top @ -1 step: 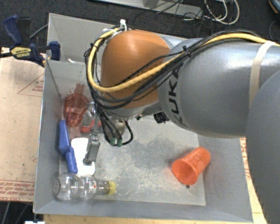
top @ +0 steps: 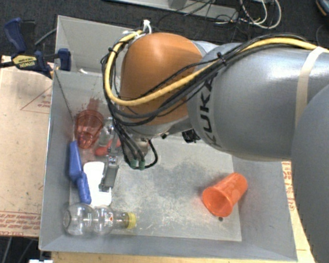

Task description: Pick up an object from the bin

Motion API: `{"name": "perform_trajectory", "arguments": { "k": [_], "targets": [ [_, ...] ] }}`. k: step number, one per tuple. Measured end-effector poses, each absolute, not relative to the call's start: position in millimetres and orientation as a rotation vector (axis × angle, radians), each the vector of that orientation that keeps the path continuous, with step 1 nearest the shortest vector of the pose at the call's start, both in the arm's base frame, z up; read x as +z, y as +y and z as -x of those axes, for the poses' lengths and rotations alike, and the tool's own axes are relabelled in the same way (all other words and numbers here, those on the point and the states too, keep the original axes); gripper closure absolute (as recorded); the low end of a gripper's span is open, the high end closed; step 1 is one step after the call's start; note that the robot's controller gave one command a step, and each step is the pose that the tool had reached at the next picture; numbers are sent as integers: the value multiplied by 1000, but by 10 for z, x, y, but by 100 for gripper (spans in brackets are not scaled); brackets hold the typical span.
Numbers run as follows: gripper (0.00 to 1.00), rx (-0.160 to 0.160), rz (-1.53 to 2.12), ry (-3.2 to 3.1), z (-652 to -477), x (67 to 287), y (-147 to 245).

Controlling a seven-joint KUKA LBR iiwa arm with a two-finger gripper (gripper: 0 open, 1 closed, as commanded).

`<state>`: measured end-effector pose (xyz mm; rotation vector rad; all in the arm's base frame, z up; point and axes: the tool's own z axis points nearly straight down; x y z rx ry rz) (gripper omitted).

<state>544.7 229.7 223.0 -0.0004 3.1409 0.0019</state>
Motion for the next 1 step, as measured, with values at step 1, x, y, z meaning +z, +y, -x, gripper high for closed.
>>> {"name": "perform_trajectory", "arguments": {
  "k": [1],
  "targets": [
    [0, 4, 694, 3066, -5045, 1495, 2187]
  ]
}}
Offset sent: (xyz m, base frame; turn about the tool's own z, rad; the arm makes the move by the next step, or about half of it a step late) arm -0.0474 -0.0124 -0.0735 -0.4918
